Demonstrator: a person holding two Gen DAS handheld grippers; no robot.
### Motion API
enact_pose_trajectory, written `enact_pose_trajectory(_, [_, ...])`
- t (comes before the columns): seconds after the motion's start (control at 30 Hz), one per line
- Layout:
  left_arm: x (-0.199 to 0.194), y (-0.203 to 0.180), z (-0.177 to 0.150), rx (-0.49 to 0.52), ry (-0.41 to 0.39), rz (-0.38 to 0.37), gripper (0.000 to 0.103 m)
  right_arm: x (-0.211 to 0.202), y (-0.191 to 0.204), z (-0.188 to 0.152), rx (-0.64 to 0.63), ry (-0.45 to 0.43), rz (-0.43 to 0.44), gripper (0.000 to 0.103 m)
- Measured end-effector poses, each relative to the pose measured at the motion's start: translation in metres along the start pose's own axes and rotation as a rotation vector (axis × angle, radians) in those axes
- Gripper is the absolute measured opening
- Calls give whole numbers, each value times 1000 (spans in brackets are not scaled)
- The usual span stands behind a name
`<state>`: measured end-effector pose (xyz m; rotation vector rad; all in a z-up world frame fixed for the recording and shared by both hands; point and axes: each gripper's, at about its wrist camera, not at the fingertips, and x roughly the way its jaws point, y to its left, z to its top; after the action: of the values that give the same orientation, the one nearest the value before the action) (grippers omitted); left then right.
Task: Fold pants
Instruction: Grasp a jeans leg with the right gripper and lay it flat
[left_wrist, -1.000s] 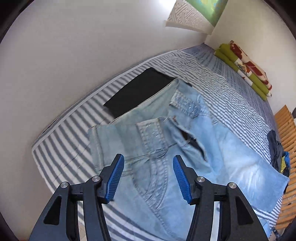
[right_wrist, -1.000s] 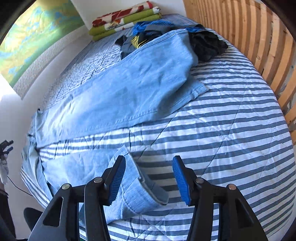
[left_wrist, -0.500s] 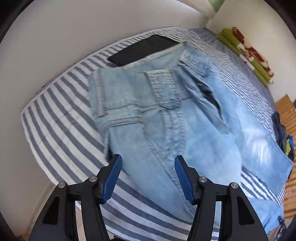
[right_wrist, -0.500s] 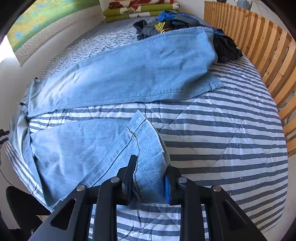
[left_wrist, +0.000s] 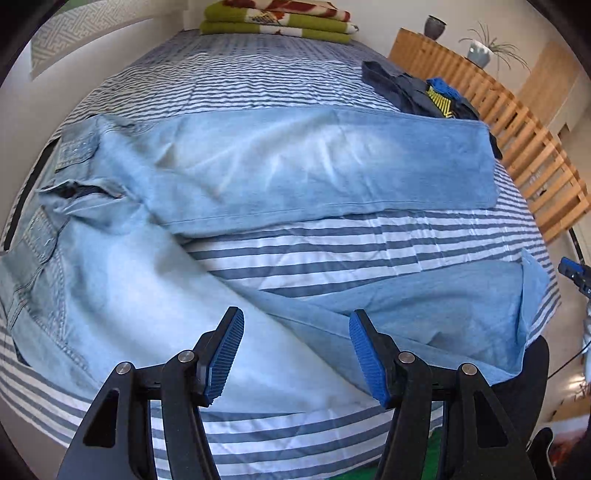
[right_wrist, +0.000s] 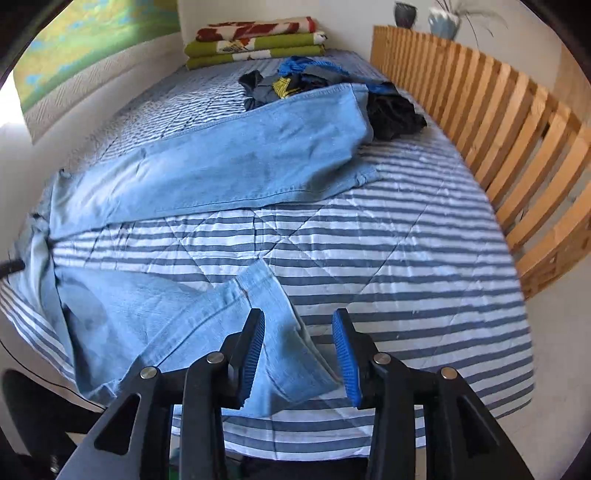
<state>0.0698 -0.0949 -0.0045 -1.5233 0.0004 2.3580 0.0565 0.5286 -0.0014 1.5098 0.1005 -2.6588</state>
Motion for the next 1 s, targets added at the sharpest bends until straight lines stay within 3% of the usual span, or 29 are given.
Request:
enact_pose_trajectory(0.2, [-1, -2, 6, -50, -17, 10, 63, -13, 93, -13, -291, -9, 218, 43])
enact_pose_trajectory(0.3, [-17, 22, 5, -104, -40, 21, 63, -2, 152, -27, -410, 51, 373, 44])
enact_pose_trajectory(0.37, [-30, 35, 2, -124, -51, 41, 63, 10, 190, -40, -497, 93, 414, 44])
enact_pose_trajectory(0.47, [-42, 55, -4, -145, -60, 70, 63, 27, 229, -57, -625, 127, 406, 44])
enact_pose_trajectory(0.57, [-50, 74, -12, -178, -67, 89, 63, 38, 245, -67, -694, 176, 396, 43])
enact_pose_trajectory(0.67, [-53, 89, -17, -207, -69, 105, 63, 33, 244, -63, -731, 167, 359, 2])
enact_pose_trajectory(0.83, [-54, 99, -17, -225, -83, 117, 63, -10, 233, -11, -685, 15, 346, 2])
enact_pose_trajectory(1.0, [-53, 88, -8, -227, -103, 109, 63, -25, 222, 68, -573, -164, 233, 2])
